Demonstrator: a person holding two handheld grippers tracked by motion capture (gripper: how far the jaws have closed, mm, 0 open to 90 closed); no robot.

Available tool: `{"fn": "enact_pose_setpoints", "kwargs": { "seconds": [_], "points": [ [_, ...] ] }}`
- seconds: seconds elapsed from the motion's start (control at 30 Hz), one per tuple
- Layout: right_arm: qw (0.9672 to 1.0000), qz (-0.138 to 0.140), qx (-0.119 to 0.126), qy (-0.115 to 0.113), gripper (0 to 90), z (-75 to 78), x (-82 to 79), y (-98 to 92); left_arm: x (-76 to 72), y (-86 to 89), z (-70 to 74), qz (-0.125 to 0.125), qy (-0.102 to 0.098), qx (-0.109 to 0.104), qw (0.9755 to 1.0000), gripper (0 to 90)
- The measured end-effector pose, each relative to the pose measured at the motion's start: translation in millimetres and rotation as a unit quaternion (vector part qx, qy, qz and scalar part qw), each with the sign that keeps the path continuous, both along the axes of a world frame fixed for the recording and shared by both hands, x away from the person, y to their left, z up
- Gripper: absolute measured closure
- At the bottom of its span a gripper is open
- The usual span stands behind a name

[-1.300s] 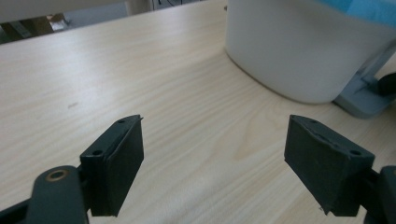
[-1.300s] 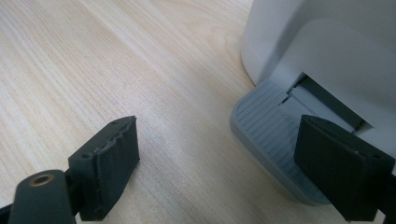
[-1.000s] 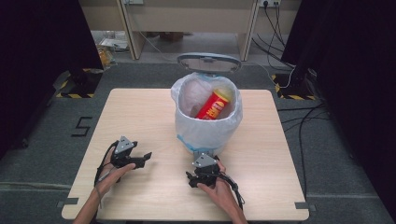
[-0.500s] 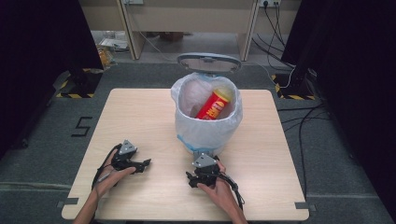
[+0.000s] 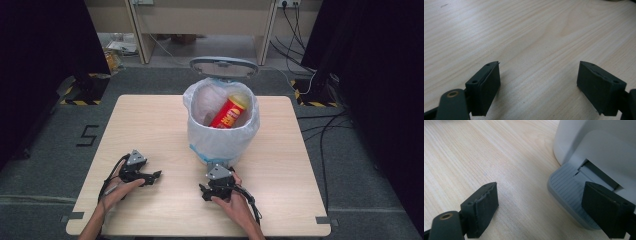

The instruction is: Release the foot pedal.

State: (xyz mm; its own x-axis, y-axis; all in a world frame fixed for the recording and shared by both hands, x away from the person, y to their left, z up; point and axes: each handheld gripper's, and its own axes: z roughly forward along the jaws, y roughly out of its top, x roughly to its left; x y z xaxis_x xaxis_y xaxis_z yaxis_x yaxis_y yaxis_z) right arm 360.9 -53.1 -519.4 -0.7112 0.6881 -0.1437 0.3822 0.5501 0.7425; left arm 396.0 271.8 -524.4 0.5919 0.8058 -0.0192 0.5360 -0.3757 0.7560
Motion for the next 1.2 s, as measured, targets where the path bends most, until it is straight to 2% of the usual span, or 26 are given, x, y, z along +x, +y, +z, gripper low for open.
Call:
{"fn": "enact_pose_setpoints", "kwargs": {
  "seconds": [0.3,0.6,0.8,1.2],
  "points": [
    [1.0000,0.002,0.007,0.002,14.3,0.5,1.3,-1.8,0.0,0.1,0.0,0.000,0.000,0.000,1.0000,18.1],
    [0.9989,0.003,0.044,0.015,14.4,2.8,3.3,-8.2,0.0,0.1,0.1,0.000,0.000,0.000,1.0000,18.1],
    [0.9967,0.001,0.078,0.025,15.5,4.0,5.1,-14.4,0.0,0.1,0.1,0.000,0.000,0.000,1.0000,18.1],
    [0.9939,-0.007,0.106,0.031,17.9,4.6,5.3,-18.7,0.0,0.1,0.1,0.000,0.000,0.000,1.0000,18.1]
  ]
}}
